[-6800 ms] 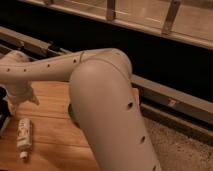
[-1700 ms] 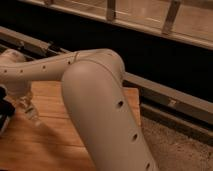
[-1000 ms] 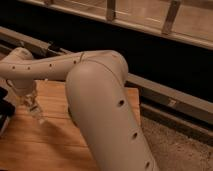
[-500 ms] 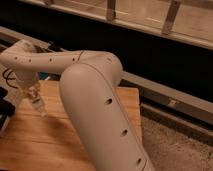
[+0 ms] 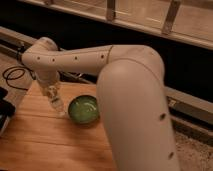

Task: Place the bottle in the ceramic bowl

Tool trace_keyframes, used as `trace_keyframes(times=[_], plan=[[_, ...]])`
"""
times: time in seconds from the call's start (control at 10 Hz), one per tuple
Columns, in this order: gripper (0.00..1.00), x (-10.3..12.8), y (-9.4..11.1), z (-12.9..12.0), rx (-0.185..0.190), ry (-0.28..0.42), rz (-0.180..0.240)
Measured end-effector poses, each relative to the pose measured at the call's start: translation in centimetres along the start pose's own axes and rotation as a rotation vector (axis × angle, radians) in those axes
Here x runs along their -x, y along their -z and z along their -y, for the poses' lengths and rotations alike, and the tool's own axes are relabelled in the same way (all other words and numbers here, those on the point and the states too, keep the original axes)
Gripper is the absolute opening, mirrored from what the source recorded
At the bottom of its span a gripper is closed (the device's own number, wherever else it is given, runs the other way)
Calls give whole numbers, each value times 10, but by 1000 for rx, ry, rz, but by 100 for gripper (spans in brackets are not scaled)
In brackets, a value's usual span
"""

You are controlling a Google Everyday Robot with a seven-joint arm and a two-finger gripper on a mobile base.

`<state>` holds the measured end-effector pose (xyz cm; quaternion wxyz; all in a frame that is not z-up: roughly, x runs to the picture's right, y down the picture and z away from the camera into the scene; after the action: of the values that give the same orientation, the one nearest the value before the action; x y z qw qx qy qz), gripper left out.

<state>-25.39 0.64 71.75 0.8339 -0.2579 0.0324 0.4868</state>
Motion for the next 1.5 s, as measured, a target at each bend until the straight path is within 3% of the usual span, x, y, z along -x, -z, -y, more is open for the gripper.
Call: trace_keyframes(times=[0.3,0.7,0.9,1.1,1.3,1.5], plan=[[0,-33,12,22,-21,-62,14],[0,-32,12,21,-19,-62,14],[0,-33,12,28,-19,-98,32],[0,-43,12,68,-28,-181,62],[0,-72,9,116,-31,-287,85],[0,-92,-8,138,-26,-349,86]])
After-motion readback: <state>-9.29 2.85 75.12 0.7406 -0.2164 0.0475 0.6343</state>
